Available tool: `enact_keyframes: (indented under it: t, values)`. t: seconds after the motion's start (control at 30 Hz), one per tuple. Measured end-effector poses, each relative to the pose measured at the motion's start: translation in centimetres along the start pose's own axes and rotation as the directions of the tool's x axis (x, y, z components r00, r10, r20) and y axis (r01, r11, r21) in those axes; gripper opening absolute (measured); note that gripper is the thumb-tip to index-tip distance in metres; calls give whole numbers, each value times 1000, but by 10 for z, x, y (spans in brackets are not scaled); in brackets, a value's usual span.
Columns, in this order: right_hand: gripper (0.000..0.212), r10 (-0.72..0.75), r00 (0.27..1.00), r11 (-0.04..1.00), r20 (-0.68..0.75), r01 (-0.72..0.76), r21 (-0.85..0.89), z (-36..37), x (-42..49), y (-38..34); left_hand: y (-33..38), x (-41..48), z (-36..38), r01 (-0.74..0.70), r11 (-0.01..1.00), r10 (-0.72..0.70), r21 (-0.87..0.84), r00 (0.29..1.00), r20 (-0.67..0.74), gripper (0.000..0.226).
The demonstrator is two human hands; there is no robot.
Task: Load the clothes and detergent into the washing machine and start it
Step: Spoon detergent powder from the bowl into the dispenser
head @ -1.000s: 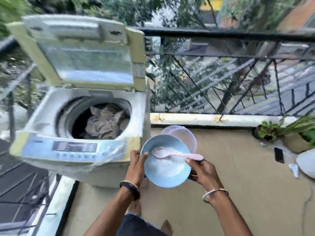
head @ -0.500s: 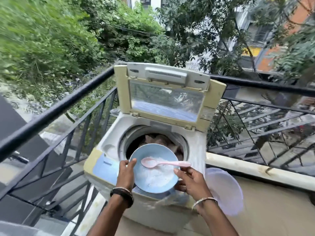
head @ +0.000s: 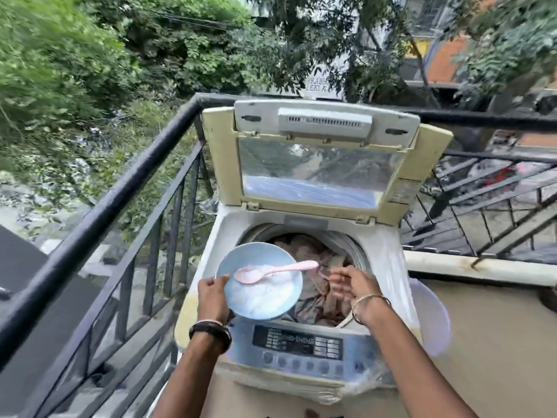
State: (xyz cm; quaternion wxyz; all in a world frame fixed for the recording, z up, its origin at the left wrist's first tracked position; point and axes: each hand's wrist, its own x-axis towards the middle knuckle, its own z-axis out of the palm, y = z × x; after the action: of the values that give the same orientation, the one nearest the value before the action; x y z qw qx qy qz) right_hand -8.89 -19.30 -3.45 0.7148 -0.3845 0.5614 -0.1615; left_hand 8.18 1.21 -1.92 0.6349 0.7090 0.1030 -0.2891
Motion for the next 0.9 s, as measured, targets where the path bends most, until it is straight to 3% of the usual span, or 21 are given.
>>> enact_keyframes:
  t: [0.1, 0.27, 0.4, 0.53, 0.9]
  values:
    - [27, 86, 996, 995, -38, -84, 61, 14, 28, -8, 3, 20, 3, -4, 1000, 4, -14, 1000, 2, 16]
    - [20, 196, 980, 960, 21, -196, 200, 37, 89, -24, 2, 35, 4, 29, 998, -30, -51, 999, -21, 14]
    - [18, 212, 976, 924, 43, -215, 316, 61, 127, -31, 6, 43, 2, 41, 995, -44, -93, 999, -22, 14]
    - [29, 249, 964, 870, 94, -265, 417, 76, 157, -32, 12, 48, 10, 35, 991, -39, -127, 999, -29, 8]
    - [13, 227, 956, 767, 187, -294, 571, 96, 188, -24, 22, 56, 29, -14, 993, 4, -121, 997, -77, 16]
